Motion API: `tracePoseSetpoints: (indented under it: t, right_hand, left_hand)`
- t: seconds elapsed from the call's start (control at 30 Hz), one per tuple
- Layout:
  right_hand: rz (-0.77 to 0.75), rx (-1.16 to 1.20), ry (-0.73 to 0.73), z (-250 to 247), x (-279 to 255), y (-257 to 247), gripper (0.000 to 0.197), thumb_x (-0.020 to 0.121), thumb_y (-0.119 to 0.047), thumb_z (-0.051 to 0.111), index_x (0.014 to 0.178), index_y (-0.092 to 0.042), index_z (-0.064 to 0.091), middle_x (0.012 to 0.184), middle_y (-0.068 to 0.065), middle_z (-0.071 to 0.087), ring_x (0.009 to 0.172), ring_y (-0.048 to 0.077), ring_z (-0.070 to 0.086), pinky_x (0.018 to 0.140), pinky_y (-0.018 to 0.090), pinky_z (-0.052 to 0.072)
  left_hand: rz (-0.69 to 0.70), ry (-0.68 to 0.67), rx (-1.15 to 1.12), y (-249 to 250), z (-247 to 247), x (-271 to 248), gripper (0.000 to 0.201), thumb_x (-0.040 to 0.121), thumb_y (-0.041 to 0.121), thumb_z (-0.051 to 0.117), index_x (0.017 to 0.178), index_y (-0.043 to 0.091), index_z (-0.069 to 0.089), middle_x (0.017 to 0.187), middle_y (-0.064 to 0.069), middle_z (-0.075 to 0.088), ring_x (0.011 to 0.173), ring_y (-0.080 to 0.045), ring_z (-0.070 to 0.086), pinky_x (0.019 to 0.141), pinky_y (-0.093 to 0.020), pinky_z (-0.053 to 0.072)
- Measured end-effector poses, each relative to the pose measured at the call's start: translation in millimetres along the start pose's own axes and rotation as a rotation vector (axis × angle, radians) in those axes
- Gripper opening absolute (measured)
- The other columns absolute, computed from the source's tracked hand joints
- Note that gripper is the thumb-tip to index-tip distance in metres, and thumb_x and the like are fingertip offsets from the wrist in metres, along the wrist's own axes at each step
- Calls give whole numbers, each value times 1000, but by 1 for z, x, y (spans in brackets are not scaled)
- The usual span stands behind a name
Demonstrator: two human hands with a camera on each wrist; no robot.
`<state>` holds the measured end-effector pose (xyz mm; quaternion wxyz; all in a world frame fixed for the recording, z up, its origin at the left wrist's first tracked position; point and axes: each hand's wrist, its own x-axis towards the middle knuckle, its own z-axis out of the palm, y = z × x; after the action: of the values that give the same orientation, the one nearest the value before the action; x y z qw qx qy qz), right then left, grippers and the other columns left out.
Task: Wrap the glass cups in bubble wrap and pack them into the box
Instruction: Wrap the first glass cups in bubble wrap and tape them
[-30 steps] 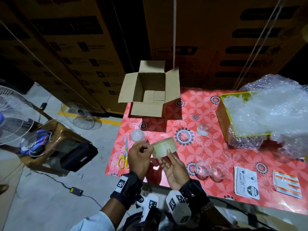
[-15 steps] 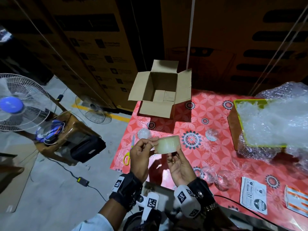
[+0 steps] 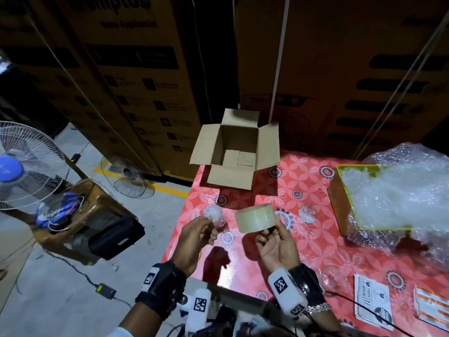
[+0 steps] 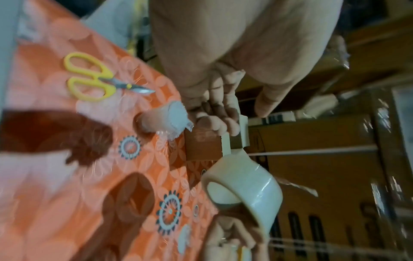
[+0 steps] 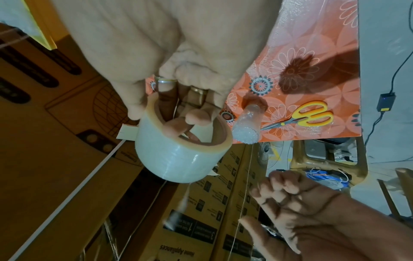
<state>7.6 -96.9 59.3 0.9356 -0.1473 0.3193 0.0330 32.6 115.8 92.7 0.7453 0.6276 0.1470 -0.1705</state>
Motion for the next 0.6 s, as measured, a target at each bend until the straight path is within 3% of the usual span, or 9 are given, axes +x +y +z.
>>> tracePoseSetpoints:
  t: [0.1, 0.2, 0.3, 0.43, 0.53, 0.6]
  right_hand:
    - [10, -49, -25, 11, -8, 14, 24, 97, -29, 60, 91, -7, 62, 61, 4, 53, 49, 12, 51, 44, 24, 43]
    - [19, -78, -22, 16, -10, 28, 28, 91, -30, 63, 98, -3, 61, 63, 6, 51, 49, 14, 49, 44, 25, 43]
    - [-11, -102, -1, 17, -11, 33, 27, 89, -30, 65, 98, -4, 59, 64, 6, 50, 50, 14, 48, 45, 25, 44]
    - [-67, -108, 45, 6, -9, 40, 26, 86, -25, 71, 96, -5, 60, 70, 10, 56, 57, 18, 55, 52, 29, 50]
    - [-116, -40, 73, 5, -12, 45, 23, 86, -23, 68, 97, -4, 59, 67, 7, 55, 55, 15, 54, 50, 27, 46]
    - [-141, -3, 61, 8, -18, 46, 24, 89, -25, 63, 101, -5, 60, 66, 4, 54, 53, 13, 51, 48, 25, 44]
  left_hand:
    - [35, -108, 177, 3, 4, 3, 28, 103, 30, 63, 94, 4, 63, 84, -5, 69, 71, -15, 61, 61, -24, 45]
    - [88, -123, 331, 8, 11, 10, 52, 91, 49, 71, 84, -2, 64, 75, -6, 68, 68, -12, 62, 56, -20, 46]
    - [204, -174, 365, 10, 5, 18, 40, 93, 32, 74, 77, -3, 67, 70, -8, 68, 65, -14, 61, 60, -22, 46]
    - [216, -284, 381, 11, -4, 27, 23, 98, 9, 68, 77, 0, 67, 70, -8, 67, 65, -15, 61, 62, -25, 48]
    - [171, -244, 358, 8, -8, 34, 29, 97, -2, 59, 70, 7, 63, 69, -9, 64, 65, -16, 59, 63, -28, 47]
    - [123, -196, 287, 5, -10, 38, 30, 99, 0, 54, 71, 10, 59, 75, -12, 66, 73, -23, 61, 66, -33, 49]
